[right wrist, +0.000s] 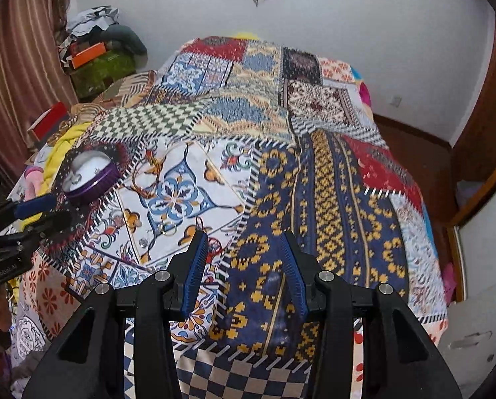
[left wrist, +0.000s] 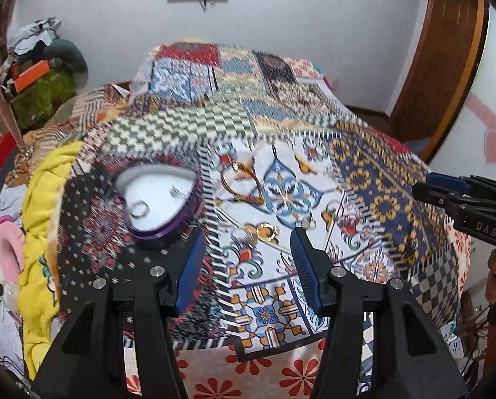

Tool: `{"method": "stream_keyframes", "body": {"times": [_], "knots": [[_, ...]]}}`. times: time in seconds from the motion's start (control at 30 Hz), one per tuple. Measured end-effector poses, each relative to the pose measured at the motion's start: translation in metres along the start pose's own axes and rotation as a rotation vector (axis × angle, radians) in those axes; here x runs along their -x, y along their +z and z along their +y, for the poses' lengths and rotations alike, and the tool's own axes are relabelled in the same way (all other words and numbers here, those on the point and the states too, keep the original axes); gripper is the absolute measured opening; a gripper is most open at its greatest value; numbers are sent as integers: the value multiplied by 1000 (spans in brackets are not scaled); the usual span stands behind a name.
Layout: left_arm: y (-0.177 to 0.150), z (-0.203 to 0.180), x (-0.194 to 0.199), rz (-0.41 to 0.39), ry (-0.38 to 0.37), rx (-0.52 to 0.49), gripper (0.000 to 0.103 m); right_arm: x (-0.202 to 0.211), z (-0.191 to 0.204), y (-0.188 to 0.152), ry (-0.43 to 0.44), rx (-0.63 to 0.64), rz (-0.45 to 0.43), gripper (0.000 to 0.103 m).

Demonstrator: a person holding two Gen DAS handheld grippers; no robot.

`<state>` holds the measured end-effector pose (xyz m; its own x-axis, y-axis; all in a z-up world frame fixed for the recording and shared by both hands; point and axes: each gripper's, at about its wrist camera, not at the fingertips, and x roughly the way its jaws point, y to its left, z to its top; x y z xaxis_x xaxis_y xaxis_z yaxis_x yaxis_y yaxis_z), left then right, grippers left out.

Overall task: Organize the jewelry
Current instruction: 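Move both open tools back to the jewelry on the quilt, then grasp a silver ring with charm using the left tool while the right grasps a red string bracelet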

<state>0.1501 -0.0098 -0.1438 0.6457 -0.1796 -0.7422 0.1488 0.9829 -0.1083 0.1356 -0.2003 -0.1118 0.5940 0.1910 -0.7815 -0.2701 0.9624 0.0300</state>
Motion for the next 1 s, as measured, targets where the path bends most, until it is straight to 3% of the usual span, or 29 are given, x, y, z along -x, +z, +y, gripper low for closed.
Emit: {"method": "stream_keyframes", "body": {"times": [0.33,0.47,0.57,0.8,1.0], "knots": [[-8,-6,-48,102,-27,-10,49,-35,13,3,57,67,65,41],[-8,-5,-67,138,-29,-8,40,-55,15,2,84,74,117,41],[-9,-3,-79,155,-18,-9,25,-67,16,2,98,91,149,41],[-5,1,-91,144,-29,5,23,-88,19,8,137,122,205,41],[-3,1,-96,133,-12,-1,10,-96,27,4,113,167,223,39]]}}
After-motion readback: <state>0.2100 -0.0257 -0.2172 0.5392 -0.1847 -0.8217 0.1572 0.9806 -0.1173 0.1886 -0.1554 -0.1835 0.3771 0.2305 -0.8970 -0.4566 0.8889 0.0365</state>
